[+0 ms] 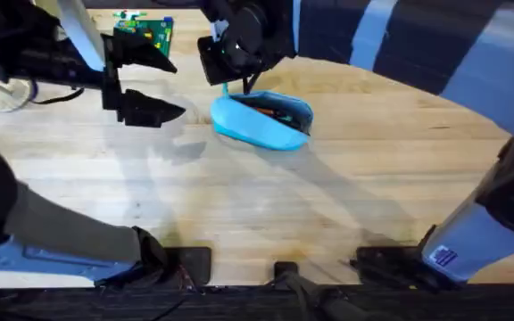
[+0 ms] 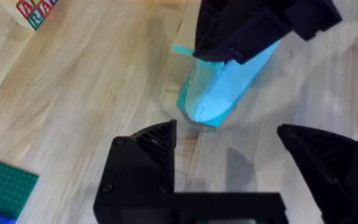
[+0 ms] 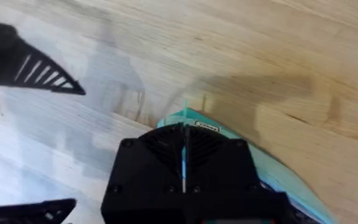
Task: Unzip the bag, pick up the pens from the table one at a time and place them inside, then zip the bag closed.
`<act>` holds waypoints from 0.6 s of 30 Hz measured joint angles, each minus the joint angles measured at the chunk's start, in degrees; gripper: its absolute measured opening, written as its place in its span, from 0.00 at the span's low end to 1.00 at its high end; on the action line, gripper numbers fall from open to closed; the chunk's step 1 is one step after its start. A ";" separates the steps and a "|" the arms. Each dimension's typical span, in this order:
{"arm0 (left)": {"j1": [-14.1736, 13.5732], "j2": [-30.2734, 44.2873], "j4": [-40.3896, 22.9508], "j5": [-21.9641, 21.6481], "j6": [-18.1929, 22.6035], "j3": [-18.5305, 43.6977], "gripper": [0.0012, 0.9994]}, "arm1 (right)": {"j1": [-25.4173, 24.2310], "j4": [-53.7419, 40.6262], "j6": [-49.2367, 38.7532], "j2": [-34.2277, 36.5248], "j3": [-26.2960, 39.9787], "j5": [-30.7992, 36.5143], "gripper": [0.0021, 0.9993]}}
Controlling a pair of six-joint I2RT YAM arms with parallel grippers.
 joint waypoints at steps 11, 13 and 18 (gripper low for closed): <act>-3.17 8.48 6.06 5.75 0.23 0.00 0.99 | 0.00 0.00 0.01 0.01 0.00 0.00 0.03; -4.02 9.46 7.58 6.34 0.22 0.00 0.99 | 0.00 0.00 0.00 0.02 0.00 0.00 0.03; -6.23 11.57 11.00 7.23 0.26 0.00 0.99 | 0.00 0.00 0.02 0.02 0.00 0.00 0.03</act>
